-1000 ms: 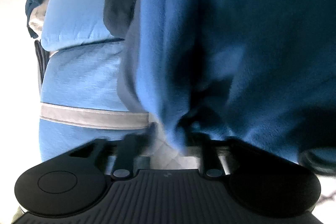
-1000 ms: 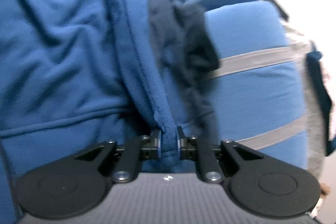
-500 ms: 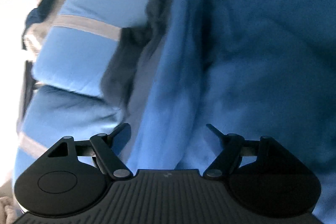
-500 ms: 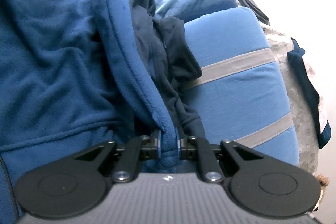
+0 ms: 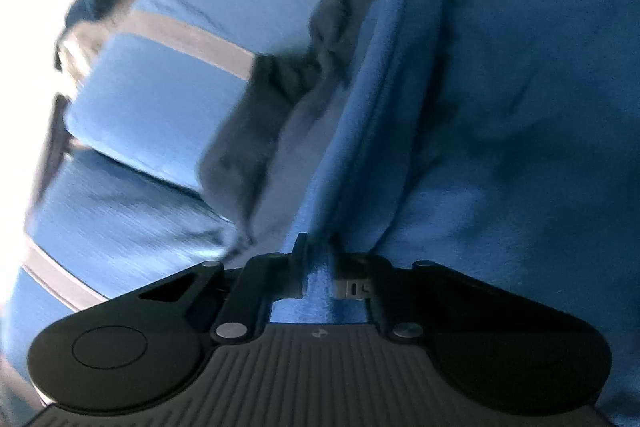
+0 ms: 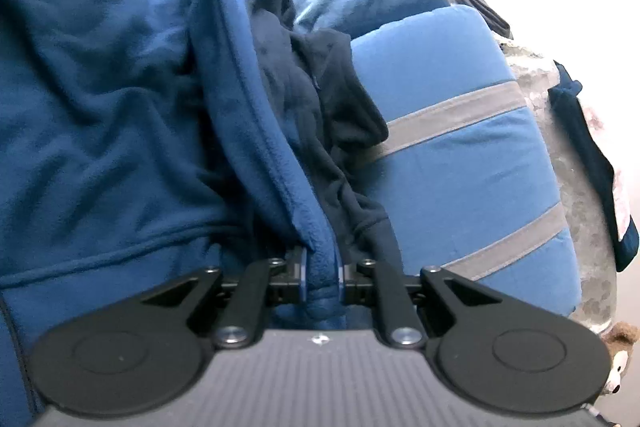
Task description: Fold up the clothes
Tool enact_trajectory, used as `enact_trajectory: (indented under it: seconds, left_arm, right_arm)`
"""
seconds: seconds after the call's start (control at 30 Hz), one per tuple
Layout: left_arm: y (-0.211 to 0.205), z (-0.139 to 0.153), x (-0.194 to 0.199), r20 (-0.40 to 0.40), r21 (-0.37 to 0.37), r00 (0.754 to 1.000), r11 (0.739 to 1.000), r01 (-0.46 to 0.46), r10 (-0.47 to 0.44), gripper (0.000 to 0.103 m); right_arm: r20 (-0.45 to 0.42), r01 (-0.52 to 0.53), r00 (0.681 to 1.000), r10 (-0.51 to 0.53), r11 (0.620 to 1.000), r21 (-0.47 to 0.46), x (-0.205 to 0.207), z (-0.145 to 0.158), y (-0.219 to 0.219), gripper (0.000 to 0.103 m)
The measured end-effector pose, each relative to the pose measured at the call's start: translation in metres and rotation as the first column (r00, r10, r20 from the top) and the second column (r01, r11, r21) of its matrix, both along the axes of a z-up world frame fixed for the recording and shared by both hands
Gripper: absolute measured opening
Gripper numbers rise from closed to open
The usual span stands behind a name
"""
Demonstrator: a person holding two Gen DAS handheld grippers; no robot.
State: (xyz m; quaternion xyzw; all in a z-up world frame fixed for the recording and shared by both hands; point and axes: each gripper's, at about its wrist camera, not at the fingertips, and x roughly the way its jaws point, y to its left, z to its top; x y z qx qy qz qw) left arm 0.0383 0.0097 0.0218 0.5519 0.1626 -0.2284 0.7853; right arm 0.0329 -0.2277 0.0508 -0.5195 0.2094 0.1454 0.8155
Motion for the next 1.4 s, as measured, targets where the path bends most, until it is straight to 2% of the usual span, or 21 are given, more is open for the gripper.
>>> enact_trajectory:
  seconds: [0.1,0.17,0.23,0.3,0.43,0.53,0.67,0.8,0.97,1.03,1.13,1.33,1.4]
  left_arm:
    - [0.001,0.002,-0.02,0.073,0.025,0.997,0.999,0.033,-0.034,0.008]
    - [0.002,-0.009,-0.033,0.079,0.083,0.994,0.995,0.063,-0.07,0.008]
    - [0.002,-0.028,-0.044,0.071,0.151,0.993,0.985,0.078,-0.089,0.008]
    - [-0.002,-0.045,-0.047,0.05,0.178,0.997,0.983,0.049,-0.058,0.008]
    - [-0.012,-0.067,-0.052,0.058,0.201,0.998,0.979,-0.019,0.008,0.008]
    - [-0.016,-0.078,-0.054,0.069,0.218,0.997,0.975,-0.053,0.039,0.008]
    - [-0.016,-0.091,-0.056,0.103,0.227,0.993,0.97,-0.084,0.062,0.008]
    - [-0.016,-0.087,-0.067,0.104,0.22,0.991,0.97,-0.106,0.085,0.008]
    - [-0.016,-0.089,-0.067,0.099,0.212,0.99,0.97,-0.116,0.097,0.007]
    - [-0.016,-0.09,-0.067,0.099,0.213,0.99,0.97,-0.116,0.097,0.007]
    - [-0.016,-0.09,-0.068,0.098,0.216,0.99,0.969,-0.116,0.097,0.007]
    - [-0.016,-0.09,-0.068,0.102,0.207,0.99,0.971,-0.119,0.1,0.007]
    - [-0.015,-0.09,-0.069,0.106,0.202,0.989,0.972,-0.119,0.099,0.008]
  right_arm:
    - [0.031,0.012,0.999,-0.011,1.0,-0.009,-0.005,0.002,0.001,0.014]
    - [-0.035,-0.01,0.999,0.01,1.0,0.001,-0.017,0.002,0.0,0.014]
    - [-0.136,-0.024,0.99,0.028,0.999,0.029,-0.028,-0.005,-0.001,0.014]
    - [-0.203,-0.03,0.978,0.039,0.999,0.046,-0.035,-0.016,0.0,0.014]
    - [-0.261,-0.015,0.965,0.027,0.999,0.051,-0.039,-0.031,0.007,0.014]
    - [-0.292,-0.004,0.956,0.023,0.998,0.068,-0.037,-0.03,0.007,0.017]
    - [-0.296,-0.009,0.955,0.028,0.998,0.064,-0.039,-0.03,0.008,0.018]
    - [-0.278,-0.02,0.96,0.03,0.999,0.038,-0.042,-0.035,0.011,0.018]
    - [-0.276,-0.033,0.96,0.035,0.999,0.014,-0.043,-0.041,0.014,0.027]
    - [-0.278,-0.032,0.96,0.034,0.999,0.01,-0.043,-0.043,0.014,0.028]
    - [-0.28,-0.031,0.959,0.031,1.0,0.004,-0.042,-0.046,0.015,0.04]
    - [-0.266,-0.025,0.964,0.019,0.999,-0.02,-0.044,-0.049,0.019,0.05]
    - [-0.252,-0.018,0.968,0.015,1.0,-0.009,-0.045,-0.045,0.023,0.06]
